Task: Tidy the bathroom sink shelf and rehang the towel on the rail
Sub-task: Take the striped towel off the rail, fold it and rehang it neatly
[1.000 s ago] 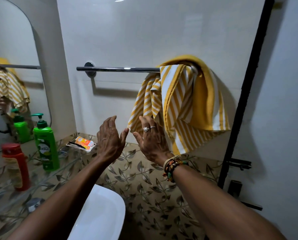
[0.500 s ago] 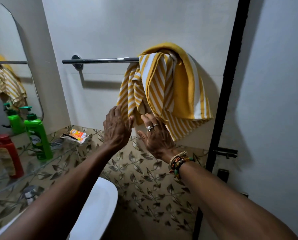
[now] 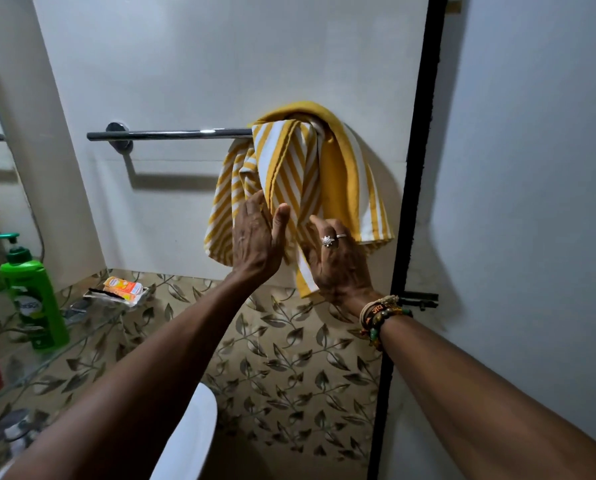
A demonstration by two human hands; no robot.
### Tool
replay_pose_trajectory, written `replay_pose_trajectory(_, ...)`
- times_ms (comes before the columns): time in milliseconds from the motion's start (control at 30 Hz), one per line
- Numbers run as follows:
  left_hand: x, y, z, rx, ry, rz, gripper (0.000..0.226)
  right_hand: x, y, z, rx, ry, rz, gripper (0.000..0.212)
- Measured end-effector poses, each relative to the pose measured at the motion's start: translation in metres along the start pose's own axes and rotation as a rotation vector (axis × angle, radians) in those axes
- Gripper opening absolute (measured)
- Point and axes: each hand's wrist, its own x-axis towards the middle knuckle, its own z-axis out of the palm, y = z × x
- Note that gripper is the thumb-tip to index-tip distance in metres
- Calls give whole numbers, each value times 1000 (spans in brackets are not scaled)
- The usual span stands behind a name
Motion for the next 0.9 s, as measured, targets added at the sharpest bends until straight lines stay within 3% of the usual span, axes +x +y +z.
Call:
replay_pose_trajectory(367,14,12,21,-175,-18,-99,63,3,16,-26,-201,-30,150,44)
replay_pose_trajectory(900,33,12,18,-137,119,-97,40,49,35,-13,-40,21,188,63)
